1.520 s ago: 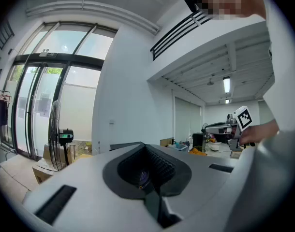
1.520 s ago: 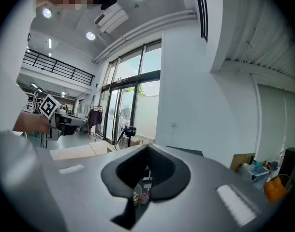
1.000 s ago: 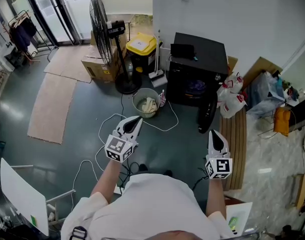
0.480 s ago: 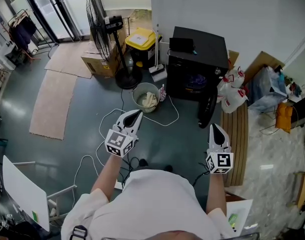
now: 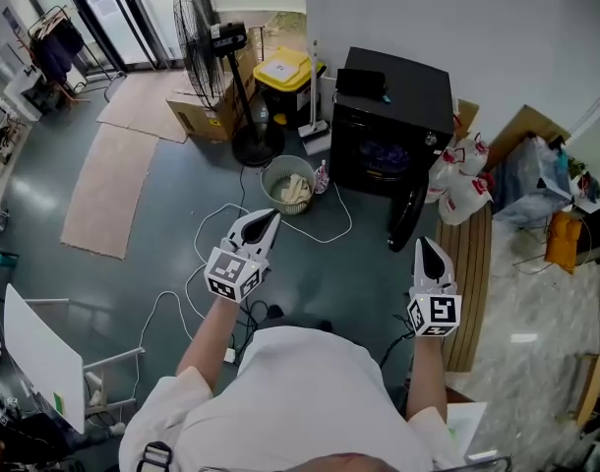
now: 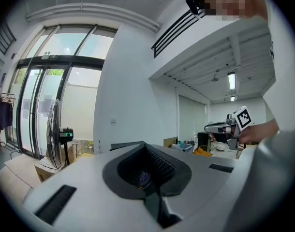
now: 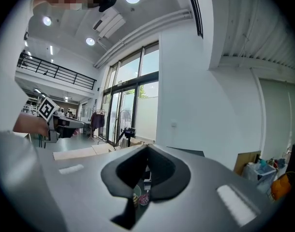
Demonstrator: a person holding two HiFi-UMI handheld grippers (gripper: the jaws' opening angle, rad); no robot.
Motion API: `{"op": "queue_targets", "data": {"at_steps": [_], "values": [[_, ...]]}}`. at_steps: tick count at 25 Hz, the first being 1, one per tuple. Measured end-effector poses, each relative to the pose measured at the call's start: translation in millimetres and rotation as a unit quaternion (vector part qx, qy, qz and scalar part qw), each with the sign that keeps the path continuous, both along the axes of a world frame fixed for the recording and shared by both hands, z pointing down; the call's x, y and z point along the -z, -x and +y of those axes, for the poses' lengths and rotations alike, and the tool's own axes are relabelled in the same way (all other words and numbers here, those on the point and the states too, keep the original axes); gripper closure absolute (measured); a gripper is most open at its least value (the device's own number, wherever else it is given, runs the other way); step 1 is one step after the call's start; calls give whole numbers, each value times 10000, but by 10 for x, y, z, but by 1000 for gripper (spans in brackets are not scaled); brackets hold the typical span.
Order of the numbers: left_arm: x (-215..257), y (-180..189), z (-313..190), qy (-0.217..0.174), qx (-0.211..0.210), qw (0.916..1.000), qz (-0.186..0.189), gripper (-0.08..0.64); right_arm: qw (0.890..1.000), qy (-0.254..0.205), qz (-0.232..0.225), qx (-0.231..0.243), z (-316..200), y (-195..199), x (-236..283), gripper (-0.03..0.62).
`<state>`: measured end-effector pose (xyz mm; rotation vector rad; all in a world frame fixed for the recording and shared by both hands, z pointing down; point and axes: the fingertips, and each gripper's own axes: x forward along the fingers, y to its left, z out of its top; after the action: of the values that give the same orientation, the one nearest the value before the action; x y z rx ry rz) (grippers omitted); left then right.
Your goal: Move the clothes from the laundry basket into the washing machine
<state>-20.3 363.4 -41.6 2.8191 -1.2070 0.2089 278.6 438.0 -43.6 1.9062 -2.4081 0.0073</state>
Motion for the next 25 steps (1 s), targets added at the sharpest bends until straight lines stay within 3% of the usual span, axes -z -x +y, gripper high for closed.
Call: {"op": "queue_targets", "data": {"at_steps": [16, 25], "values": [[-205, -196, -171, 154, 421, 9990, -70, 554, 9996, 254, 144, -3, -250, -422, -247, 581], [-387, -111, -797, 262, 371, 9990, -31, 554, 9986, 466, 251, -28, -810, -387, -438, 581]]}}
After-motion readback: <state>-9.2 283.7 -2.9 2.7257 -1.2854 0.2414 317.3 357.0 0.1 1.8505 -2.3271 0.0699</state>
